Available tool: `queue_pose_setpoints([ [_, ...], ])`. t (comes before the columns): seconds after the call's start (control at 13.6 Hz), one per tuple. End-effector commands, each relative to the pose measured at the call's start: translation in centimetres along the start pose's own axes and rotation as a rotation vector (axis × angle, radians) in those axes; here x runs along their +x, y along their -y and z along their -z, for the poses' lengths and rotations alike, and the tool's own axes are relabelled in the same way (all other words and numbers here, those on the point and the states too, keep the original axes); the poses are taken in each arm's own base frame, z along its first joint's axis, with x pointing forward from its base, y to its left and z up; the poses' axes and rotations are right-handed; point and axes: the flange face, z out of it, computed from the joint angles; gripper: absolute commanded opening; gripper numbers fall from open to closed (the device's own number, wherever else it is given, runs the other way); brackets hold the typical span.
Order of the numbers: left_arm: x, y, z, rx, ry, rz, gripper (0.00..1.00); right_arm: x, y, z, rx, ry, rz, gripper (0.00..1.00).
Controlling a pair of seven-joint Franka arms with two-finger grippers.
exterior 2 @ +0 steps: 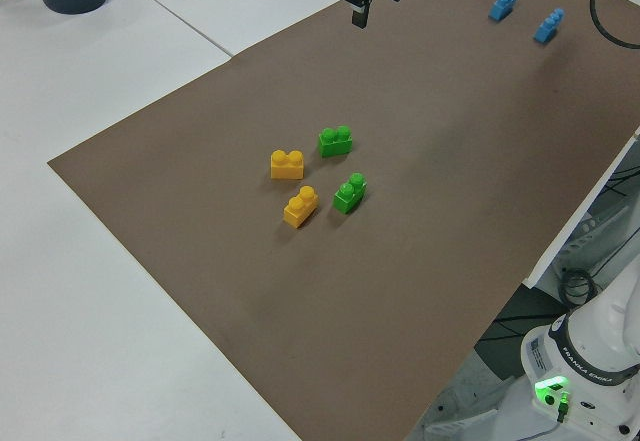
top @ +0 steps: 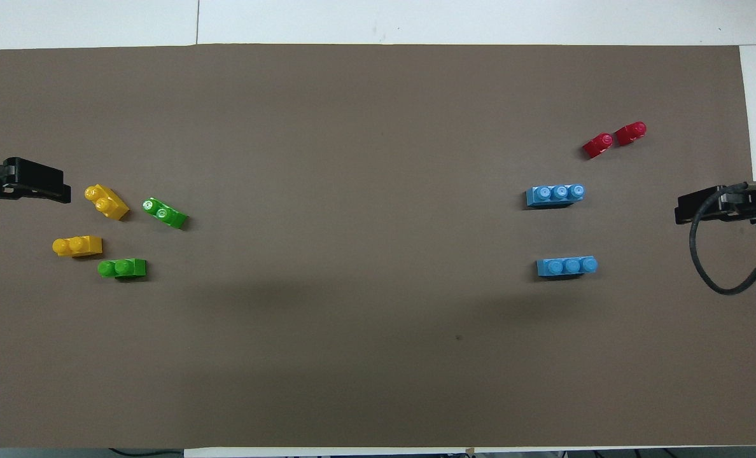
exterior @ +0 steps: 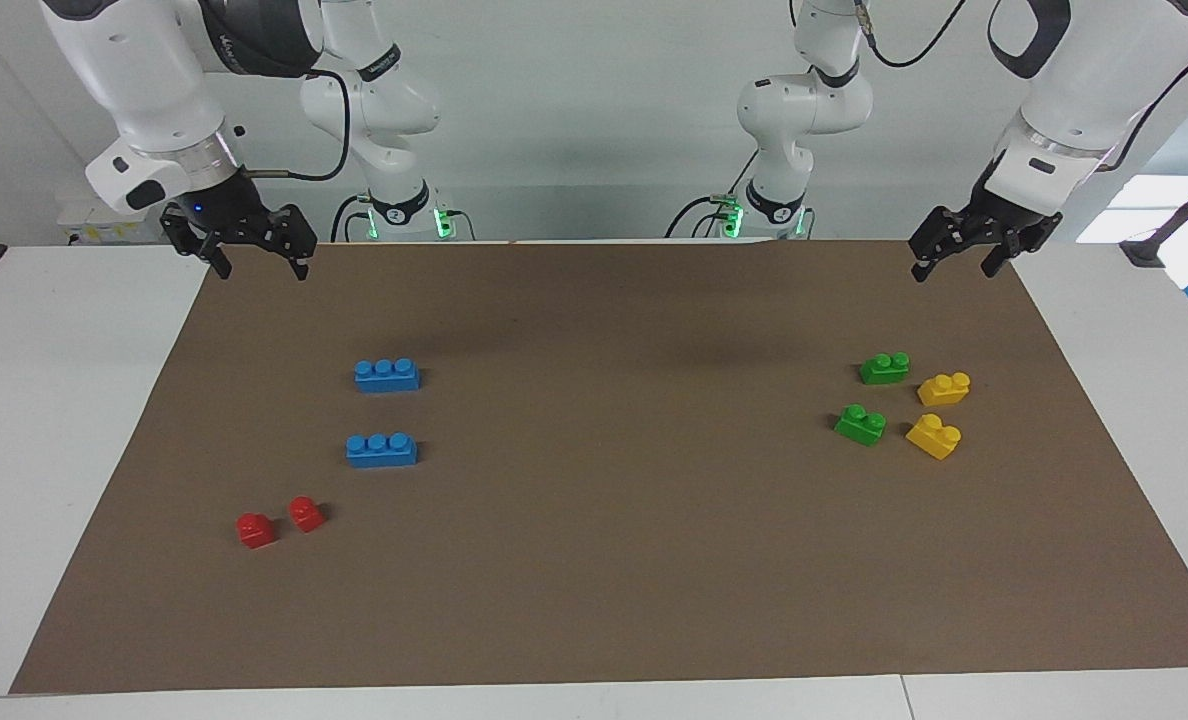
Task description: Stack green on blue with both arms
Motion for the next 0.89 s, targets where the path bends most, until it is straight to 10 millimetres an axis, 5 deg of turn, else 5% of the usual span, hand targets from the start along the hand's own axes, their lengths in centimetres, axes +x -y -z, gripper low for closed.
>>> queue_pose_setpoints([
  [0.0,0.43,0.52,0.31,0.008,0.0,-0.009,1.0,-0.62,-0.25,0.0,0.001,-0.002,-0.017,1.0],
  [0.59,0.43,0.52,0.31,0.008,0.0,-0.009,1.0,-0.64,-1.06,0.08,0.001,-0.006,0.033,1.0],
  [0.81,0.43,0.52,0.31,0.008,0.0,-0.009,1.0,-0.39,-0.9,-0.06,0.002,-0.017,-0.092,0.99],
])
